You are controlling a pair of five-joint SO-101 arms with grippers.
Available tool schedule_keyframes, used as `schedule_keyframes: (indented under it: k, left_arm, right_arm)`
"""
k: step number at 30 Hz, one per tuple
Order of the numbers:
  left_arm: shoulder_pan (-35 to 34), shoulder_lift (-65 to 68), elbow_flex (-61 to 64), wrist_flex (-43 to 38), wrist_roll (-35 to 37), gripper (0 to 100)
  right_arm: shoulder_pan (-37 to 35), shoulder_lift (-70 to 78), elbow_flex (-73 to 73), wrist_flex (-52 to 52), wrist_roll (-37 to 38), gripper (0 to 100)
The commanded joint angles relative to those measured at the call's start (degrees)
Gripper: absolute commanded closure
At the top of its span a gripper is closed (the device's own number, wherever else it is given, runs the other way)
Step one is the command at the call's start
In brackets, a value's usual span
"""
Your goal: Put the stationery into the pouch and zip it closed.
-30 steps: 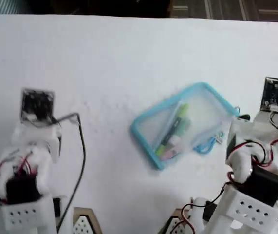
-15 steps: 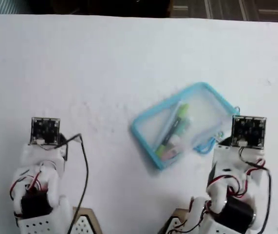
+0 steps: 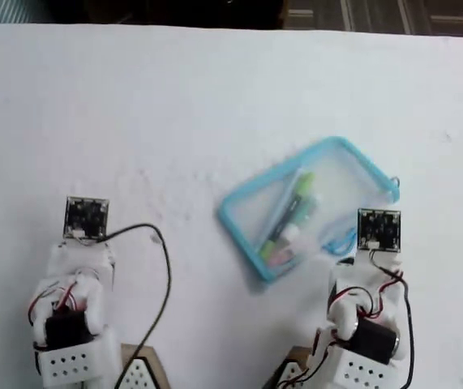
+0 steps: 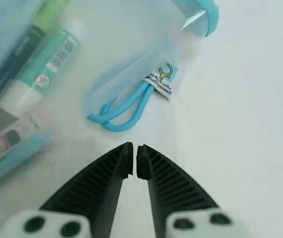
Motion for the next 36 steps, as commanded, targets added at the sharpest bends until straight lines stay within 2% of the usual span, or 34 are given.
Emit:
schedule_keyframes:
  k: [1, 6, 14, 36]
  left_arm:
    - [-0.62, -0.18, 1.54, 0.35, -0.44, 98]
    - [-0.88, -0.35, 1.54, 7.91, -0.44, 98]
    - [-0.88, -0.35, 1.54, 12.22, -0.18, 97]
    - [-0.88, -0.35, 1.54, 12.31, -0.18, 97]
  right_arm:
    - [-0.22, 0.04, 2.73, -0.57, -0.62, 97.2]
    - [-0.22, 0.04, 7.21, -1.01, -0.62, 97.2]
    - [-0.13, 0.04, 7.21, -0.92, -0.62, 97.1]
    - [-0.13, 0.04, 7.21, -0.92, -0.62, 97.1]
